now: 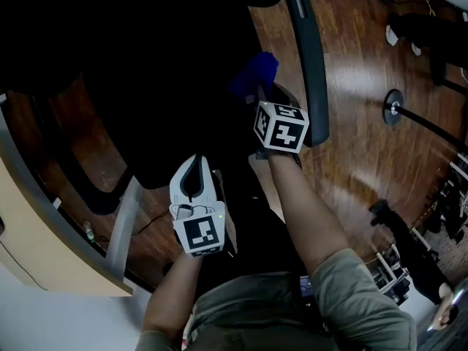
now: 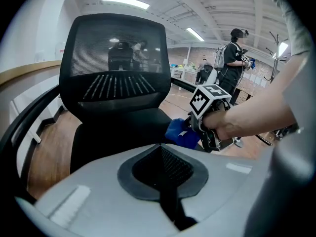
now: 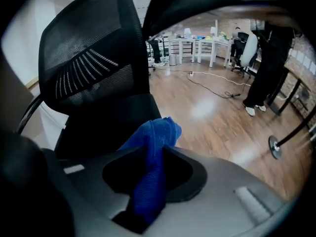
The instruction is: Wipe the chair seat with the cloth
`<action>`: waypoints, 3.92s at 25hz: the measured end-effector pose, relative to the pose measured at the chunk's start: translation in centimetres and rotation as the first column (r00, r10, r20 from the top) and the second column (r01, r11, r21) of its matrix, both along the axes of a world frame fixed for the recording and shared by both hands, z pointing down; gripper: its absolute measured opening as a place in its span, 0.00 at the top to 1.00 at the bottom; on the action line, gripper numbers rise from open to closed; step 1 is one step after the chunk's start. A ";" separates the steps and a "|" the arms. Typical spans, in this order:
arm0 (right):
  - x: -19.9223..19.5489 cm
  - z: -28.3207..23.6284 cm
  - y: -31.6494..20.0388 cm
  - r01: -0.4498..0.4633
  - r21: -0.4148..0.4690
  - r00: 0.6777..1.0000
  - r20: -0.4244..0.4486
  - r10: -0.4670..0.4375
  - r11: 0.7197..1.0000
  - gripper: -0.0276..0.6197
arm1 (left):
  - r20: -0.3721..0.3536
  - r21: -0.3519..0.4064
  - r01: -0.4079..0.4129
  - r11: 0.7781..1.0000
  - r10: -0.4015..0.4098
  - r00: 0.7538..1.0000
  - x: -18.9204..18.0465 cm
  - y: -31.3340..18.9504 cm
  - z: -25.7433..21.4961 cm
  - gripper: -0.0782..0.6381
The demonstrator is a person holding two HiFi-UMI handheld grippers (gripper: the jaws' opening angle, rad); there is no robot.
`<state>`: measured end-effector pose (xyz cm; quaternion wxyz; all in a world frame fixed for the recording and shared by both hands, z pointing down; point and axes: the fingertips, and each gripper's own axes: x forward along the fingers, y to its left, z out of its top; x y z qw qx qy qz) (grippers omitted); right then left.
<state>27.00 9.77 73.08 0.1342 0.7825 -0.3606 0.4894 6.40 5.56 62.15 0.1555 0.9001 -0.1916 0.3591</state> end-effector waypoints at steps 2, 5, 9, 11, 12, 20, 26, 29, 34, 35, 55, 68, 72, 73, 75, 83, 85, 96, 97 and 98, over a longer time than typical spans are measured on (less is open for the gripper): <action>0.0 0.3 0.8 -0.026 -0.006 1.000 -0.002 0.026 1.000 0.82 | 0.000 -0.001 -0.004 1.000 0.004 1.000 0.2 0.3 0.3 0.88; -0.4 0.8 1.3 -0.035 -0.017 0.999 -0.010 0.035 0.999 0.82 | 0.005 -0.003 -0.003 1.000 0.003 1.000 0.0 0.4 0.7 0.88; -0.6 0.5 0.9 -0.041 -0.010 0.999 -0.018 0.040 0.999 0.82 | 0.001 -0.002 0.028 1.000 -0.028 1.000 -1.0 0.1 0.6 0.88; -0.7 -0.3 0.4 -0.051 0.008 0.999 -0.018 0.051 0.999 0.82 | 0.002 -0.003 0.044 0.999 -0.044 0.999 -1.8 -0.2 0.3 0.88; -0.9 -0.7 0.0 -0.049 0.019 0.999 -0.020 0.050 0.999 0.82 | 0.007 -0.004 0.050 0.999 -0.050 0.999 -2.3 -0.4 0.2 0.88; -9.9 -4.0 -7.3 0.169 0.153 0.986 -0.020 -0.168 0.974 0.82 | -0.013 -0.009 0.189 0.982 -0.189 0.982 -9.1 -3.6 -1.1 0.88; -23.7 -5.1 -13.2 0.503 0.226 0.854 0.019 -0.520 0.834 0.82 | -0.022 -0.053 0.306 0.950 -0.308 0.951 -15.4 -4.9 -1.5 0.88; -30.6 -5.1 -15.1 0.640 0.243 0.742 0.051 -0.669 0.729 0.82 | -0.009 -0.073 0.325 0.943 -0.326 0.945 -18.5 -4.9 -1.2 0.88; -36.0 -4.1 -16.5 0.764 0.214 0.615 0.044 -0.788 0.608 0.82 | 0.001 -0.060 0.339 0.939 -0.340 0.941 -21.0 -5.1 -1.1 0.88; -36.5 -3.8 -16.6 0.778 0.208 0.597 0.046 -0.801 0.592 0.82 | 0.002 -0.060 0.343 0.937 -0.344 0.939 -21.2 -5.2 -0.9 0.88; -21.2 -1.0 -8.3 0.613 0.049 0.786 0.053 -0.615 0.788 0.82 | -0.013 -0.068 0.131 0.989 -0.132 0.991 -10.6 -1.1 -1.0 0.88; -5.6 -0.9 2.7 0.185 -0.138 0.982 -0.010 -0.188 0.973 0.82 | -0.057 -0.057 -0.015 0.998 0.012 0.998 -2.9 2.1 -2.1 0.88; -5.5 0.2 5.1 0.148 -0.181 0.988 -0.011 -0.152 0.972 0.82 | -0.042 -0.070 -0.034 0.997 0.032 0.999 -2.3 3.7 -1.2 0.88; -5.5 0.5 5.5 0.143 -0.186 0.989 -0.010 -0.147 0.972 0.82 | -0.036 -0.073 -0.037 0.997 0.035 0.999 -2.2 4.2 -1.0 0.88; -5.5 0.9 5.9 0.136 -0.186 0.990 -0.009 -0.140 0.973 0.82 | -0.025 -0.075 -0.037 0.997 0.035 0.999 -2.0 5.1 -0.5 0.88; -6.1 1.7 6.1 0.197 -0.170 0.980 0.004 -0.199 0.966 0.82 | -0.003 -0.019 0.064 0.998 -0.064 0.998 -2.4 5.7 -0.8 0.88; -5.8 1.6 6.0 0.199 -0.167 0.979 -0.006 -0.203 0.966 0.82 | -0.003 -0.015 0.105 0.994 -0.105 0.994 -2.9 5.7 -0.7 0.88; -13.9 -4.0 -0.6 0.469 -0.023 0.873 -0.140 -0.468 0.883 0.82 | 0.044 0.035 0.288 0.957 -0.289 0.956 -14.2 2.0 -0.7 0.88; -16.3 -4.4 -1.7 0.514 0.009 0.850 -0.138 -0.508 0.858 0.82 | 0.048 0.039 0.300 0.953 -0.302 0.952 -15.6 1.6 -0.7 0.88; -18.8 -4.8 -2.7 0.563 0.035 0.821 -0.139 -0.554 0.826 0.82 | 0.048 0.045 0.314 0.948 -0.316 0.948 -17.0 1.2 -0.8 0.88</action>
